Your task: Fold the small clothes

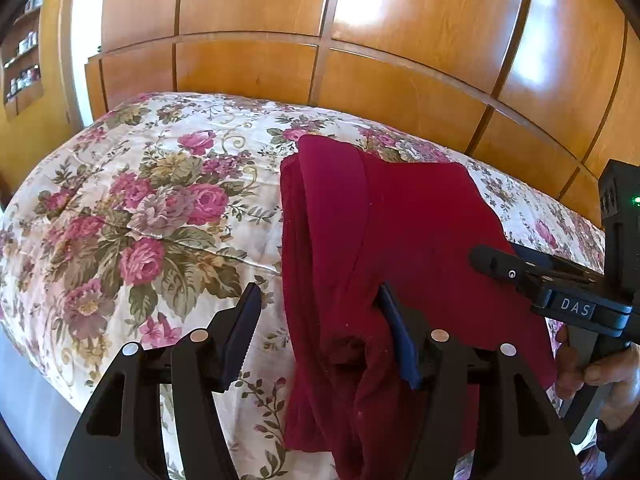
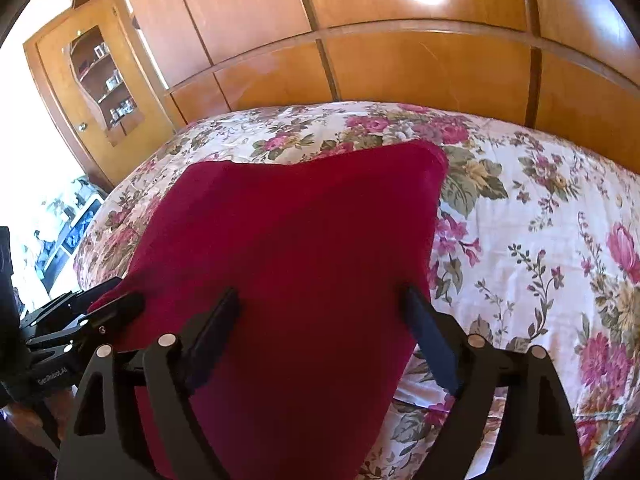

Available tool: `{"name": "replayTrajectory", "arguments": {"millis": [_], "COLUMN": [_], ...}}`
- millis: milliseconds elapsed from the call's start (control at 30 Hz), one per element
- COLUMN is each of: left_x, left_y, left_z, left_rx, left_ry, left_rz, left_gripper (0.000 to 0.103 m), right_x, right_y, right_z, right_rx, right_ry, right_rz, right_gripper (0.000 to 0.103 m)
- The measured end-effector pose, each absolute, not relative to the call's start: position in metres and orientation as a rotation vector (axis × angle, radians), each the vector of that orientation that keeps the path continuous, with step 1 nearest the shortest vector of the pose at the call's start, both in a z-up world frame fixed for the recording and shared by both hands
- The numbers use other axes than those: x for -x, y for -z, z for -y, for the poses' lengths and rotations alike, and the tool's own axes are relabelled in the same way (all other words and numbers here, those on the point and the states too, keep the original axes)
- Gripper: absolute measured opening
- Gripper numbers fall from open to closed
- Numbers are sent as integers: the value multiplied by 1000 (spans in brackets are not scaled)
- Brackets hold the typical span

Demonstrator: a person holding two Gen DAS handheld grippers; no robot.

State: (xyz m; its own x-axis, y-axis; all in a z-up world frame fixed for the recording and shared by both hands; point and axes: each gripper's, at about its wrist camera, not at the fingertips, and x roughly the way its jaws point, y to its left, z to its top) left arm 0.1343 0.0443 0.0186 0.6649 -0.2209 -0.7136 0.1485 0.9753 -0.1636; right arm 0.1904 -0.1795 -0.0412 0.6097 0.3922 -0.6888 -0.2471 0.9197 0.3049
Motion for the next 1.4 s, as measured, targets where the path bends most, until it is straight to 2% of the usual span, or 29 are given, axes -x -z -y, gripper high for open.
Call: {"name": "replayTrajectory", "arguments": {"millis": [267, 300, 367, 500, 733, 800, 833, 900, 933, 1000, 1067, 1133, 1200, 1267, 1300, 1400], "left_x": [-133, -132, -132, -138, -174, -179, -180, -183, -185, -188, -189, -186, -182, -176, -173, -161], "left_y": [-15, -15, -16, -16, 17, 24, 27, 35, 39, 44, 50, 51, 47, 41, 36, 20], "left_z": [-45, -45, -47, -70, -91, -91, -90, -88, -88, -88, -87, -85, -82, -79, -78, -85], "left_rx": [104, 102, 92, 226, 508, 552, 563, 613, 646, 691, 737, 754, 763, 765, 767, 755], "left_ry": [212, 211, 200, 275, 447, 479, 505, 566, 598, 628, 655, 668, 677, 683, 689, 706], "left_rz": [-822, -821, -813, -834, -947, -947, -948, -961, -960, -960, -952, -938, -920, -899, -889, -854], "left_gripper": [59, 61, 73, 82, 83, 79, 71, 64, 58, 55, 47, 42, 38, 36, 36, 35], "right_x": [-193, -193, -195, -202, -223, -224, -224, -225, -225, -225, -223, -221, -217, -210, -205, -195], "right_y": [55, 56, 55, 52, 76, 80, 80, 83, 84, 86, 87, 85, 80, 69, 60, 40], "right_z": [187, 189, 192, 204, 225, 225, 225, 225, 226, 227, 229, 230, 230, 226, 224, 216], "right_rx": [-244, -261, -279, -361, -542, -556, -562, -576, -586, -598, -599, -594, -586, -555, -536, -485], "right_ry": [-373, -379, -394, -472, -562, -585, -595, -612, -622, -636, -648, -655, -660, -668, -680, -717], "right_rz": [-860, -869, -880, -898, -957, -953, -952, -950, -947, -942, -942, -948, -945, -930, -918, -885], "right_gripper": [93, 94, 96, 98, 98, 97, 97, 95, 95, 91, 86, 75, 58, 49, 45, 43]}}
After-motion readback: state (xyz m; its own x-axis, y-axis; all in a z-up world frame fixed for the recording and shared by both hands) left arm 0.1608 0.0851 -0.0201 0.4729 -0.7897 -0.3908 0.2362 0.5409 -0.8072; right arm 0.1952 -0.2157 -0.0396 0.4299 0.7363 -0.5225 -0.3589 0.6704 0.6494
